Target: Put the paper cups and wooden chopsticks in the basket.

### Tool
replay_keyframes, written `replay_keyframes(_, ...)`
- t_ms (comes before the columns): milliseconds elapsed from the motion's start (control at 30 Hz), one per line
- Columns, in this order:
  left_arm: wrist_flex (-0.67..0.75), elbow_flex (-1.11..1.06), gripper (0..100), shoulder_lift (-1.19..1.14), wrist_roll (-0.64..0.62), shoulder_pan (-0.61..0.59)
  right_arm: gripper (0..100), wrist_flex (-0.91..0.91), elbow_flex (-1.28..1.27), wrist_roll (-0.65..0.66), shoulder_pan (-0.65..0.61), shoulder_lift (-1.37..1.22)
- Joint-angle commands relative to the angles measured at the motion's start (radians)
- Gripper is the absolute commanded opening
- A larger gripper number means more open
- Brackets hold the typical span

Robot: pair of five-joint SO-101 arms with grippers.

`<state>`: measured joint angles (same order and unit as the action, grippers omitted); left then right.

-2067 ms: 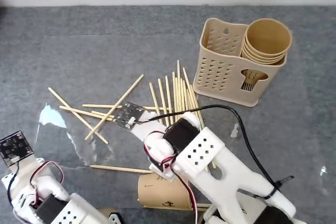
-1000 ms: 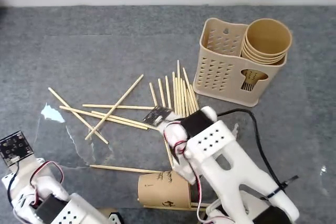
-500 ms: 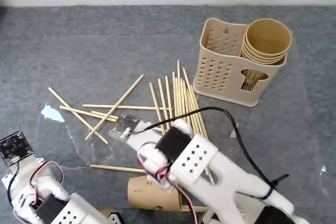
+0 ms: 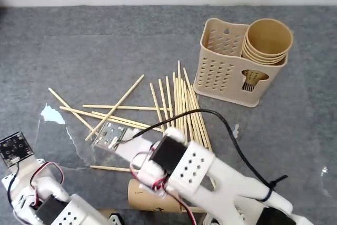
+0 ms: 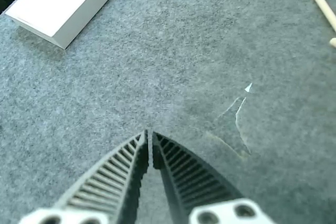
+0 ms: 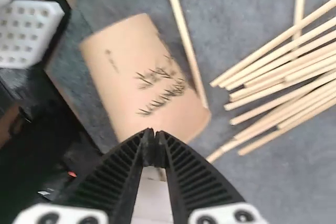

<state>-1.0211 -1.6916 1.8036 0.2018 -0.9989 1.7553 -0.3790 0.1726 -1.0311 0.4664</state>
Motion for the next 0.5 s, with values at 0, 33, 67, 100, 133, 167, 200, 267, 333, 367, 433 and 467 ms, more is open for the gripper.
replay_keyframes(0,-0.002,0.010,1,0.015,-0.002,0.006,0.8,0.039,0.017,0.233,0.097,0.004)
replay_keyframes(33,-0.002,0.010,1,0.015,-0.002,0.006,0.8,0.039,0.017,0.308,0.124,0.002)
replay_keyframes(67,-0.002,0.010,1,0.015,-0.002,0.006,0.8,0.039,0.017,0.379,0.151,0.002)
replay_keyframes(100,-0.002,0.010,1,0.015,-0.002,0.006,0.8,0.039,0.017,0.450,0.182,0.004)
replay_keyframes(133,-0.002,0.010,1,0.015,-0.002,0.006,0.8,0.039,0.017,0.514,0.213,0.005)
replay_keyframes(167,-0.002,0.010,1,0.015,-0.002,0.006,0.8,0.039,0.015,0.575,0.245,0.008)
replay_keyframes(200,-0.002,0.010,1,0.015,-0.002,0.006,0.8,0.039,0.015,0.635,0.274,0.010)
replay_keyframes(267,-0.002,0.010,1,0.015,-0.002,0.006,0.8,0.039,0.015,0.747,0.334,0.010)
replay_keyframes(333,-0.002,0.010,1,0.015,-0.002,0.006,0.8,0.039,-0.008,0.865,0.389,0.013)
replay_keyframes(367,-0.002,0.010,1,0.015,-0.002,0.006,0.9,0.039,-0.028,0.918,0.410,0.019)
replay_keyframes(433,-0.002,0.010,1,0.015,-0.002,0.006,0.9,0.039,-0.080,1.011,0.443,0.054)
replay_keyframes(467,-0.002,0.010,1,0.015,-0.002,0.006,0.9,0.039,-0.107,1.046,0.452,0.084)
